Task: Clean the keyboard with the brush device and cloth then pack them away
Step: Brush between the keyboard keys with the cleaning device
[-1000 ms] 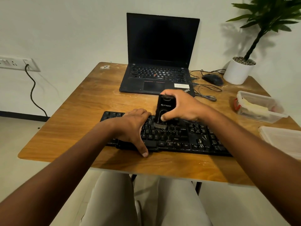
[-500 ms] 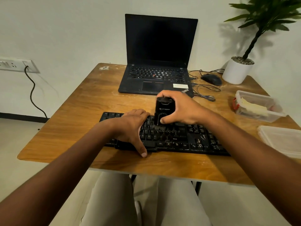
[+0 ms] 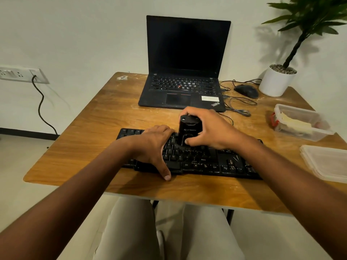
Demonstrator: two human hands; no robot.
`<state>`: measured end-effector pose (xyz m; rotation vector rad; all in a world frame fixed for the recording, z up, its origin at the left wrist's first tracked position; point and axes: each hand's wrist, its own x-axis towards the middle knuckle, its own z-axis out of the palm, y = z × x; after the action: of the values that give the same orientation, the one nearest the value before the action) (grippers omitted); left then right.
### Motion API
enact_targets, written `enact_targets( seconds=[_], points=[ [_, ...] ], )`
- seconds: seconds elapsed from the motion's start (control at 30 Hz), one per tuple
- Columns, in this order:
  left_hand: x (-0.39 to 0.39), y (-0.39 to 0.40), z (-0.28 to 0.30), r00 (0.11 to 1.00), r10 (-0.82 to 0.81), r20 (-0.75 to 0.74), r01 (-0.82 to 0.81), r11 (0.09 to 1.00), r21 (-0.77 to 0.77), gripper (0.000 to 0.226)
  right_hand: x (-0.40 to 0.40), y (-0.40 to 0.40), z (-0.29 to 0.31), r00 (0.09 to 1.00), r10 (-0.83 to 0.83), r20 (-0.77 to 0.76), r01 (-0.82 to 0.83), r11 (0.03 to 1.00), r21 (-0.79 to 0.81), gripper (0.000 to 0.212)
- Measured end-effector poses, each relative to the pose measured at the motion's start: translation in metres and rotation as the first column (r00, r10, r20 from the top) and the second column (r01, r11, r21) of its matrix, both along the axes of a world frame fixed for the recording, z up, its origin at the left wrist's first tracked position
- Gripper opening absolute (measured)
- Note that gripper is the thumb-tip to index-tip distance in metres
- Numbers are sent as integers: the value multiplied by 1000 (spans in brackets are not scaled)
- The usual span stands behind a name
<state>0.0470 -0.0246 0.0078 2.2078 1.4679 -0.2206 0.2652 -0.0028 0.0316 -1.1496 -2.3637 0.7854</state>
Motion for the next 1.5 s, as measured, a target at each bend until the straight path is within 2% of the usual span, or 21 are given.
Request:
enact_targets(
  seconds=[0.17,0.23,0.3,0.37,0.47,0.53,0.7,0.77,0.83,0.97,1.1,1.27,1.33,1.4,1.5],
  points=[
    [-3,4,-7,1000,-14,-24,14,1000,-7,155,42,12,24,960,-1,281,25,996,-82,54],
    [-4,4,-8,1000,-13,-22,13,1000,-6,156,48,18,31,949,-4,316,32,996,-83,54],
    [-4,4,-8,1000,-11,-19,11,1000,-8,156,42,17,34,975,-18,220,34,997,-66,53],
    [-4,5,-8,1000,-4,-13,4,1000,-11,156,24,11,27,998,-47,35,49,997,-62,54],
    [-5,7,-9,1000,0,7,0,1000,-1,154,-3,2,1,990,-40,-134,36,999,-32,52],
    [-4,5,-8,1000,-4,2,4,1000,-1,153,-4,0,-8,992,-30,-123,26,999,-33,51],
    [-3,3,-6,1000,-4,-7,3,1000,-11,153,28,7,17,981,-8,193,19,998,-59,53],
    [-3,3,-6,1000,-5,-8,5,1000,-11,153,30,9,24,972,-2,236,16,998,-58,54],
    [-3,4,-7,1000,-9,-8,9,1000,-7,153,24,6,27,985,-26,168,31,999,-26,54],
    [-3,4,-5,1000,-9,11,9,1000,6,148,-1,-11,16,990,-44,-133,43,999,-11,52],
    [-3,3,-5,1000,-5,15,5,1000,4,148,-1,-19,-5,998,-31,-60,28,998,-56,50],
    [-3,1,-4,1000,-2,4,2,1000,-17,153,24,-11,24,971,10,240,0,999,-40,51],
    [-3,1,-4,1000,-3,6,3,1000,-14,152,26,-7,33,957,6,291,4,999,-34,53],
    [-3,1,-4,1000,-4,9,4,1000,-13,152,21,-6,36,978,-27,208,29,1000,-5,54],
    [-3,2,-4,1000,-8,16,8,1000,-3,151,3,-12,27,999,-24,-21,24,1000,-3,53]
  ],
)
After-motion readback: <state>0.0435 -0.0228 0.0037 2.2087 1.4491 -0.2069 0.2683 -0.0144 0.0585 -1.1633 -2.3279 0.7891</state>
